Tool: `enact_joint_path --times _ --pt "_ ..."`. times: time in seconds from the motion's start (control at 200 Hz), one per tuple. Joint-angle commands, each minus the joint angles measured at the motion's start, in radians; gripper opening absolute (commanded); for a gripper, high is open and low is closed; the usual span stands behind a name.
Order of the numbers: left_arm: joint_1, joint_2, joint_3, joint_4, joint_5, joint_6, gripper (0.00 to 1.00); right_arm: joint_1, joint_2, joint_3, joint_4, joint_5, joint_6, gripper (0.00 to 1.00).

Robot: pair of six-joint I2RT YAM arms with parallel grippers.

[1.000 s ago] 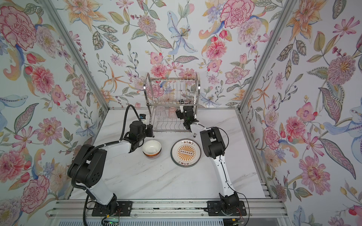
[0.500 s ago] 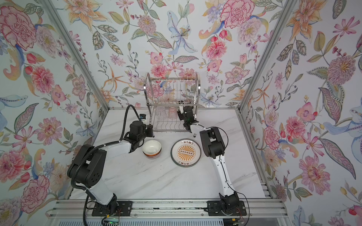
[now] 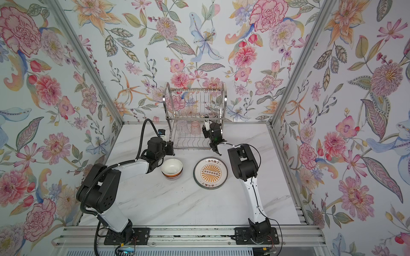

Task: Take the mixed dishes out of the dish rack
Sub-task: 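Close the right gripper on the clear glass and lift it out of the rack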

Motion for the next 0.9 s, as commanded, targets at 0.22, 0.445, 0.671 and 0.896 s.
enact_joint_path --times 0.22,0.445,0.671,0.896 --pt "-0.028 -0.021 0.025 -0.019 0.02 -0.002 0.4 0.025 -0.138 -0.185 0.185 -0.029 0.025 0.1" --pt "-0.031 -0.04 0.036 -0.037 0.011 0.017 0.55 0.029 -0.208 -0.259 0.215 -0.057 0.037 0.0" --pt "-0.036 -0.075 0.041 -0.03 -0.001 -0.002 0.86 0.038 -0.3 -0.348 0.235 -0.079 0.062 0.0" --pt "-0.042 -0.179 0.009 -0.074 -0.007 0.014 0.99 0.056 -0.401 -0.453 0.257 -0.079 0.116 0.0"
